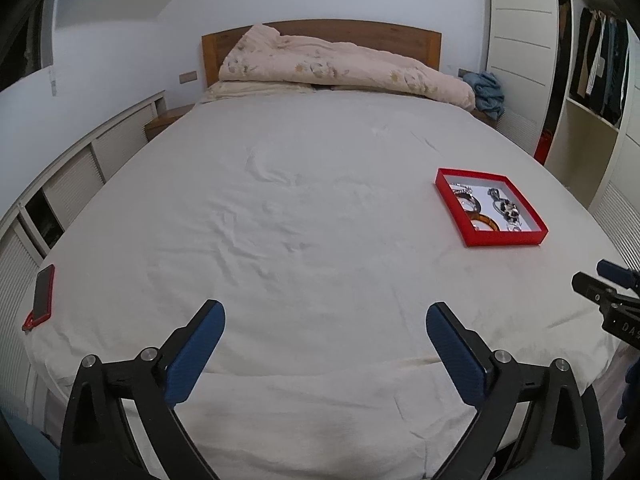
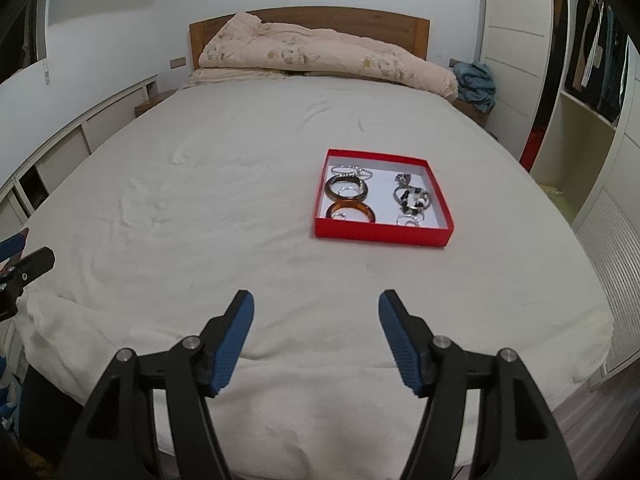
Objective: Organize jewelry
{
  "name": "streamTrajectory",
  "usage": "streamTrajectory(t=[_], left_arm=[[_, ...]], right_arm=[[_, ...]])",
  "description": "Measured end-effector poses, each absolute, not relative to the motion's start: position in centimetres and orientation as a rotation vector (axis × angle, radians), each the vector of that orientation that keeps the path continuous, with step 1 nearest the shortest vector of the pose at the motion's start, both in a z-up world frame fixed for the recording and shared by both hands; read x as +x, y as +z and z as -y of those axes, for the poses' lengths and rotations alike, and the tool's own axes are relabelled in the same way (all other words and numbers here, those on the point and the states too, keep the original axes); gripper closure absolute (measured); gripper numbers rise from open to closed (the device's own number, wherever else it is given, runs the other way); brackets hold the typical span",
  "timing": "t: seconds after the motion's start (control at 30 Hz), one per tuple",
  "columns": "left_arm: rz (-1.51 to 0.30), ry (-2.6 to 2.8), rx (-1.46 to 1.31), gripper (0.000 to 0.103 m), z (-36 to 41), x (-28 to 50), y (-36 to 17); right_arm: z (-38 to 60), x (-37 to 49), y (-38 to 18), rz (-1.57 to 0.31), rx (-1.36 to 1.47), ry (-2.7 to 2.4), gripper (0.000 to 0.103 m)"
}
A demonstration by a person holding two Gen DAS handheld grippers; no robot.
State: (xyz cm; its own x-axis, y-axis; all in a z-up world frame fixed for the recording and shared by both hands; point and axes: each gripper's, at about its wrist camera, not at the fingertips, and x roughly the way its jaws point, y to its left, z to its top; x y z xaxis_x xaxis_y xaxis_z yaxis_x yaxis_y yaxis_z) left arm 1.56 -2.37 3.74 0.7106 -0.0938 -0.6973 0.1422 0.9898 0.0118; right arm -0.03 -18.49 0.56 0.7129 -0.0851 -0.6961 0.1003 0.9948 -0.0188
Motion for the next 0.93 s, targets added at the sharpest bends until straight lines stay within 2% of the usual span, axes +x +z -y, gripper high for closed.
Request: streamTrajectory(t=[0.93], left_arm=[[-0.795, -0.149, 0.072, 0.001, 3.0, 2.6, 2.4]], right_arm=[[18.4, 0.9, 0.3, -0.771, -0.019, -0.117, 0.039]])
